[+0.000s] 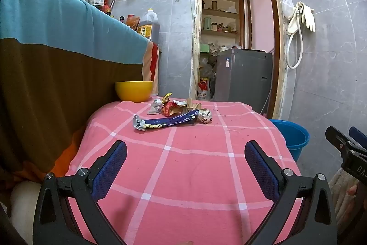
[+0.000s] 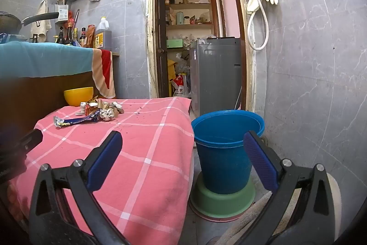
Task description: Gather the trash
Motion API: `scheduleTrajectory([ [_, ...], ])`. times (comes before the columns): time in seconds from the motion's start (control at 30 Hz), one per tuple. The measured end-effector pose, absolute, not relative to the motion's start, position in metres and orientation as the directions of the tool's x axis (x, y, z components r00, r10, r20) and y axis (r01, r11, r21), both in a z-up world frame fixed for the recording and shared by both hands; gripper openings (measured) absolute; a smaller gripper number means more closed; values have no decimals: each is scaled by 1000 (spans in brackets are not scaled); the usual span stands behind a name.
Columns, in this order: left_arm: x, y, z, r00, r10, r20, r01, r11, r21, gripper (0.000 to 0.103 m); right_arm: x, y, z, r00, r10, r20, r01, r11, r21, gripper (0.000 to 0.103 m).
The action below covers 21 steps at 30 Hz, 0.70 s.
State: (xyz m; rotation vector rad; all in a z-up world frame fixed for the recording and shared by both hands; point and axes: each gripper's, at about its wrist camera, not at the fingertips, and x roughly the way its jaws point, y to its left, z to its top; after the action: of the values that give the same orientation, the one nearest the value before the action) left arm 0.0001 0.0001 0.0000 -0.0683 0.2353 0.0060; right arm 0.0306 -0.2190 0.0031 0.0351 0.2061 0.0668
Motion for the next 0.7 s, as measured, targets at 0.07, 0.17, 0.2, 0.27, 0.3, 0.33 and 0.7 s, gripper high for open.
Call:
scheduleTrajectory([
  [0.07,0,0,0,973,-1,-232,-15,998,-67,101,31,-219,3,976,71,-206,-62,997,49,103],
  [0.17,-1,0,0,973,-1,-230,-15,998,-66,101,31,-219,3,976,72,-206,-64,997,47,103],
  [0.2,-1,0,0,973,-1,-230,-14,998,-66,101,31,-219,3,976,72,-205,-64,997,47,103],
  [0.27,0,0,0,972,-2,-233,-14,998,-68,101,31,-220,2,976,71,-206,-62,997,49,103],
  [0.3,0,0,0,972,-3,-234,-14,998,-68,101,31,-220,2,976,71,-206,-62,997,49,103],
  [0.33,0,0,0,972,-2,-234,-14,998,-67,101,31,-220,2,976,71,-206,-62,997,49,103],
  [0.7,0,0,0,972,-1,-234,-15,998,-65,101,30,-220,2,976,71,-205,-62,997,49,103],
])
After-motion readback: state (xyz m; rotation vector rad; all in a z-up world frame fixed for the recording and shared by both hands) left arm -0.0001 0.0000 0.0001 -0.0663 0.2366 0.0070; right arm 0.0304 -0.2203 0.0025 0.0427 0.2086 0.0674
